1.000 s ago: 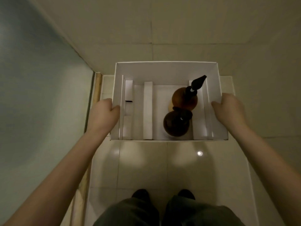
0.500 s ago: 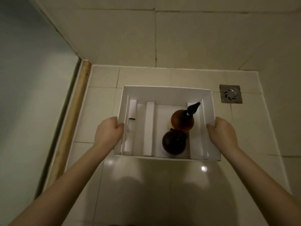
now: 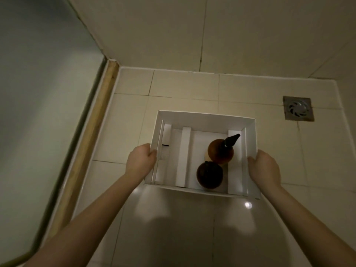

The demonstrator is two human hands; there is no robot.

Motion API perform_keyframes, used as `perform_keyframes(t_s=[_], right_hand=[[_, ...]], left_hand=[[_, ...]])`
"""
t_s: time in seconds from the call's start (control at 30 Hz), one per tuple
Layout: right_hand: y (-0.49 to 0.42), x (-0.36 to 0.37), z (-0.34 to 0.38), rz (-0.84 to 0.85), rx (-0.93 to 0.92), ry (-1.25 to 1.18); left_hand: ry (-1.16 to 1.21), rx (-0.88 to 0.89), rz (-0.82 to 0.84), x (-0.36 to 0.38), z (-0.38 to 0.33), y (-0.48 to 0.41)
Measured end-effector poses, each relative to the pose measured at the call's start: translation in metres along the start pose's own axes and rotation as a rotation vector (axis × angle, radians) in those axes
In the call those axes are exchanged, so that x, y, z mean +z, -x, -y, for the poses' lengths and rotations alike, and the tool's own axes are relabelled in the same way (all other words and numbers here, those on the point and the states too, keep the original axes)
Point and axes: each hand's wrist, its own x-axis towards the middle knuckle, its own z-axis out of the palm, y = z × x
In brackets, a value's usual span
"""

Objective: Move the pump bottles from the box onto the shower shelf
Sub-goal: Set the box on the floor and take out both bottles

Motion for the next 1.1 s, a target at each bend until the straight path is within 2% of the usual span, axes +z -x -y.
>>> perform_keyframes(t_s=[0.2, 0.33, 0.43, 0.5, 0.57, 0.6, 0.67, 0.77, 0.9, 1.0, 1.1], right_hand=[[0.003, 0.004, 0.000, -0.046, -0.007, -0.029], [0.003, 0.002, -0.003, 0.009, 0.033, -0.067], [0.011, -0.002, -0.001, 0.022, 0.019, -0.183], [0.025, -0.006, 0.004, -0.110, -0.028, -0.225], [0.041, -0.011, 0.009, -0.282, -0.138, -0.201], [0.049, -0.012, 0.011, -0.304, -0.194, -0.212], [0.065, -0.012, 0.015, -0.190, -0.236, -0.275], [0.080, -0.003, 0.025, 0.066, -0.221, -0.311], [0.072, 0.001, 0.033, 0.191, -0.219, -0.327], [0.071, 0.001, 0.028, 0.287, -0.213, -0.382], [0.075, 0.005, 0.022, 0.370, -0.232, -0.399]], left_hand=[[-0.019, 0.001, -0.035, 0.005, 0.001, 0.002], [-0.007, -0.013, -0.032, 0.006, 0.001, 0.001], [0.027, 0.007, -0.047, 0.005, 0.000, 0.007], [0.002, 0.102, -0.195, 0.003, -0.005, 0.015], [0.017, 0.313, -0.355, -0.001, -0.020, 0.018], [0.044, 0.410, -0.341, -0.003, -0.033, 0.015], [0.155, 0.509, -0.113, -0.003, -0.062, 0.004], [0.246, 0.486, 0.333, 0.004, -0.112, -0.016], [0.290, 0.483, 0.717, 0.015, -0.159, -0.033], [0.294, 0.512, 0.893, 0.016, -0.166, -0.039], [0.217, 0.548, 0.960, 0.017, -0.158, -0.040]])
